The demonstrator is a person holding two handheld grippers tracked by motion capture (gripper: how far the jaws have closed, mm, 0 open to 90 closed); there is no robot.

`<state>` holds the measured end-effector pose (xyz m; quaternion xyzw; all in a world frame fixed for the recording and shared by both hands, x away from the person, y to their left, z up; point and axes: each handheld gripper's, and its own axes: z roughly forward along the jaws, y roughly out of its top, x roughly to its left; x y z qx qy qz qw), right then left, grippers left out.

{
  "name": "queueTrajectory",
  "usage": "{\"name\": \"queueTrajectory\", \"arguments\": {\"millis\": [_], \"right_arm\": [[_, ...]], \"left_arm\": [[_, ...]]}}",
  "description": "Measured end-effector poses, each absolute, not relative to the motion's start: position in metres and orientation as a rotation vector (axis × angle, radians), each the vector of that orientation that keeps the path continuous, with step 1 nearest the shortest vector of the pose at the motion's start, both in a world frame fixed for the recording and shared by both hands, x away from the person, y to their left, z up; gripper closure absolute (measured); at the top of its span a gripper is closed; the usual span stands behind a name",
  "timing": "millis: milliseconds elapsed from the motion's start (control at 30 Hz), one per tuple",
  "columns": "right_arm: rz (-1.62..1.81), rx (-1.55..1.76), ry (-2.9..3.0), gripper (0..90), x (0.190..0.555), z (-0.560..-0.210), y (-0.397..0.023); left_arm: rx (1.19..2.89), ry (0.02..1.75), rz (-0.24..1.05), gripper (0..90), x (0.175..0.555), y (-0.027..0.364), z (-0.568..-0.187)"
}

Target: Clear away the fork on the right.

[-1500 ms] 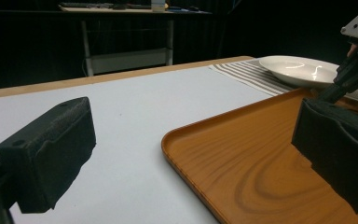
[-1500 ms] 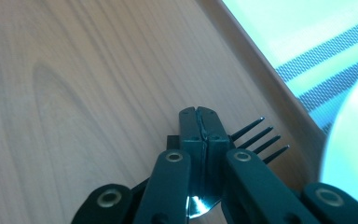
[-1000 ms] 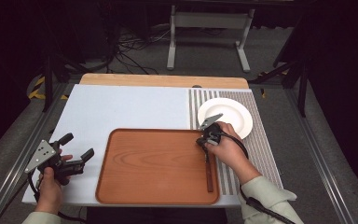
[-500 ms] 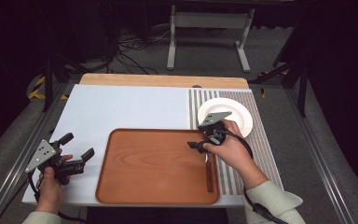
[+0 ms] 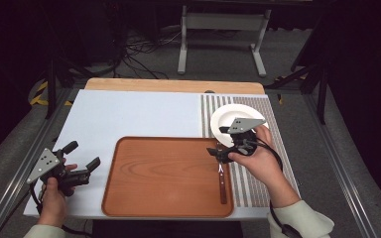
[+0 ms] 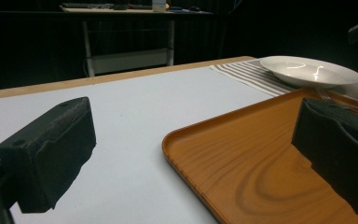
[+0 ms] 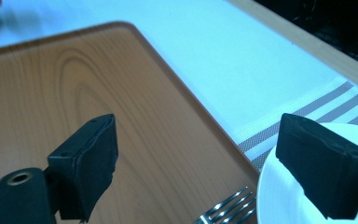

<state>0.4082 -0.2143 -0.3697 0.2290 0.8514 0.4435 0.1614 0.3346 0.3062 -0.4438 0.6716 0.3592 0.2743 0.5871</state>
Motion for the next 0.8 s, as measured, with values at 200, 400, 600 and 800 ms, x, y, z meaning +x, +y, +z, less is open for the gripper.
{"name": "queueTrajectory", "arguments": {"millis": [200,400,600,800], "right_arm": [[1.343,0.64,2.362,13.2,0.402,-0.366,-0.229],[1.363,0.645,2.33,11.1,0.395,-0.367,-0.247],[1.431,0.679,2.262,10.6,0.389,-0.368,-0.264],[1.468,0.702,2.191,10.9,0.379,-0.372,-0.282]], "left_arm": [[1.568,0.837,0.638,0.3,0.335,0.306,-0.444],[1.566,0.842,0.639,0.3,0.335,0.306,-0.444],[1.564,0.844,0.641,0.4,0.335,0.306,-0.444],[1.566,0.849,0.643,0.4,0.335,0.306,-0.444]]}}
